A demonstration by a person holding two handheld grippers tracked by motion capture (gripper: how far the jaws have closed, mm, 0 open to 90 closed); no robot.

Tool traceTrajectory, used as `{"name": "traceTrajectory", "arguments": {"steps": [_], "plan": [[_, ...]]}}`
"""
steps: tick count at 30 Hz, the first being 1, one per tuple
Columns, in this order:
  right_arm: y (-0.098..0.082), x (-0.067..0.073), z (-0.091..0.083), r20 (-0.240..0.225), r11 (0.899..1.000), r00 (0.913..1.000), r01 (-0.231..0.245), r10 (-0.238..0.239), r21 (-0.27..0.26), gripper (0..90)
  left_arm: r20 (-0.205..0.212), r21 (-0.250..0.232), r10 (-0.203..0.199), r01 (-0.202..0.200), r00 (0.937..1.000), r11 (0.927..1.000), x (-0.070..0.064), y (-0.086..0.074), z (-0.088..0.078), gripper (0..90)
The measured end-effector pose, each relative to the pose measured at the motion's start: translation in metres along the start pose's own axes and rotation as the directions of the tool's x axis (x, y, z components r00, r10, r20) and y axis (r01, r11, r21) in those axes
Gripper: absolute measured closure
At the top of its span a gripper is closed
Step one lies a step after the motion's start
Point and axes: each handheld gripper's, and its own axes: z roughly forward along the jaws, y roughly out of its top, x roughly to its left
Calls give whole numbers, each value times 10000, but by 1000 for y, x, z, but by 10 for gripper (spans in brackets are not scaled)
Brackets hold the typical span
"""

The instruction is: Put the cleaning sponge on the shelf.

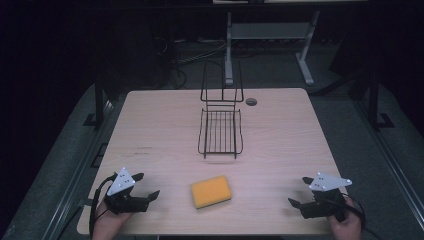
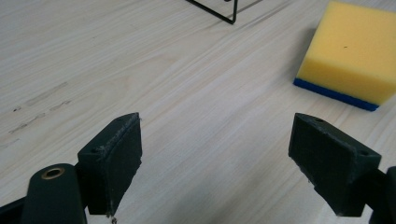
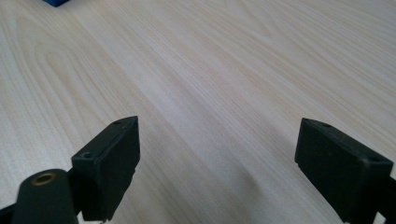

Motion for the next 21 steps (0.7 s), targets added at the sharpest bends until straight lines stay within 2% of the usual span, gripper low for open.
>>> {"name": "traceTrajectory", "arguments": {"steps": [7,9,21], "plan": [[1,1,1,-62,10000,10000,23,-23,12,138,277,-55,112,-110,9996,9999,-4,3,0,164],[1,0,2,-65,10000,10000,55,-55,43,138,330,-305,248,-238,9991,9993,-7,4,-1,163],[4,3,2,-126,9999,9998,147,-146,64,138,858,-231,549,-531,9948,9983,-17,10,0,142]]}}
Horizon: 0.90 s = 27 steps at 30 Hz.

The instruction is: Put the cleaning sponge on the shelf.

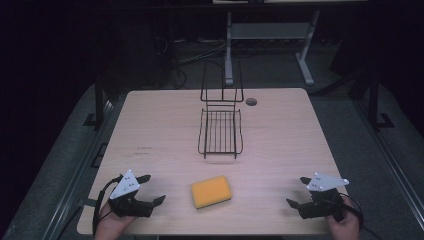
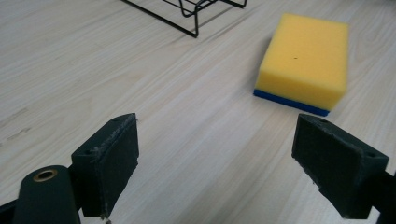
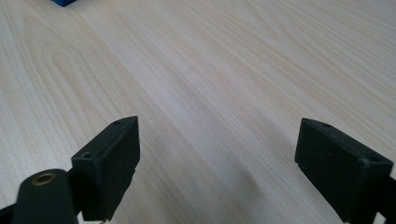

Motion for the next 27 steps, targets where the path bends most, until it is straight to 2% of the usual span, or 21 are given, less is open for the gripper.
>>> {"name": "traceTrajectory", "arguments": {"steps": [4,8,13,15,19,20,23,27], "plan": [[0,-1,-1,36,10000,10000,6,-6,-11,138,157,72,100,-101,9998,9999,-3,4,3,137],[-1,-1,-1,24,10000,10000,-37,37,-6,138,339,240,456,-464,9984,9986,-11,12,9,136],[0,0,-1,44,10000,10000,-43,43,-51,138,577,321,660,-679,9962,9972,-16,18,13,136],[0,1,-1,48,10000,10000,-83,83,-29,138,745,538,862,-903,9935,9945,-19,21,16,136],[0,1,-2,47,10000,10000,2,-2,-31,138,846,658,998,-1055,9914,9922,-22,24,19,136],[0,1,-2,56,10000,10000,40,-39,-35,138,967,721,1113,-1185,9891,9903,-23,27,20,136],[0,2,-2,59,10000,10000,18,-17,-59,138,1105,758,1118,-1205,9876,9898,-26,30,23,136],[0,2,-2,55,10000,10000,66,-66,-34,138,1324,955,1349,-1481,9820,9844,-29,35,27,136]]}}
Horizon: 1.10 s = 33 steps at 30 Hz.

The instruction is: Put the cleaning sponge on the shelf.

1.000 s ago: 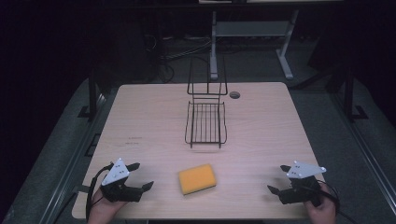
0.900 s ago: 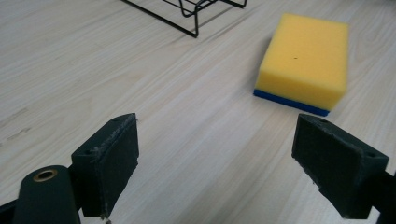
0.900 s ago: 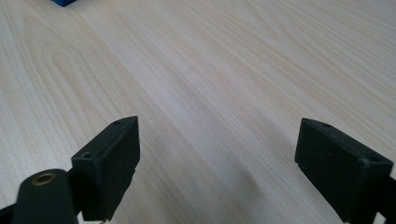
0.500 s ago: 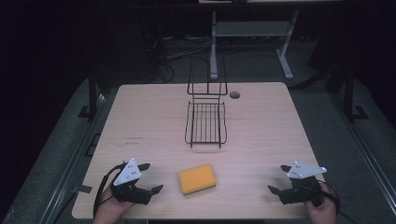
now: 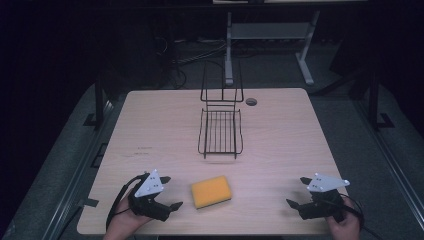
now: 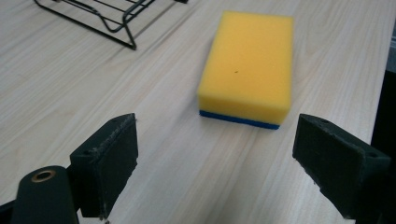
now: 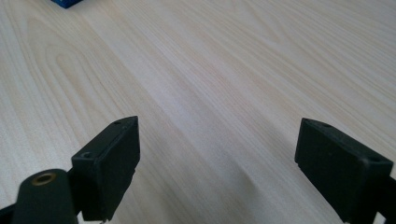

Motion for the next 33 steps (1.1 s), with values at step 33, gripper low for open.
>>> {"name": "traceTrajectory", "arguments": {"steps": [33], "plan": [[0,1,-1,-95,9999,10000,-23,22,-116,138,954,834,797,-877,9922,9926,-5,38,33,133]]}}
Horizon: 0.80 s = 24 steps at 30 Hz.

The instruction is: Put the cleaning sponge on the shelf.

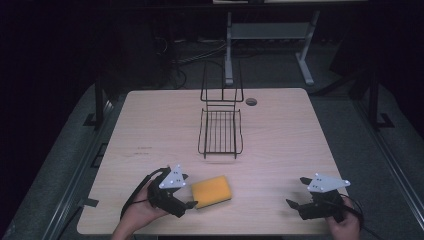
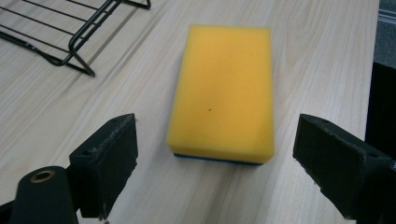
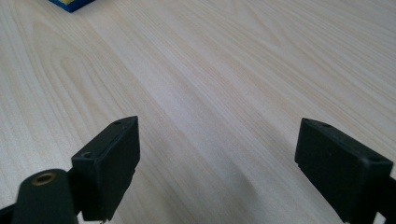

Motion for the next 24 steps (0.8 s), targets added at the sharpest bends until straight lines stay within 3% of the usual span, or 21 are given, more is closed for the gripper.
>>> {"name": "traceTrajectory", "arguments": {"steps": [24], "plan": [[0,1,-1,-7,9999,10000,-32,32,-104,138,224,643,244,-258,9995,9976,1,22,25,131]]}}
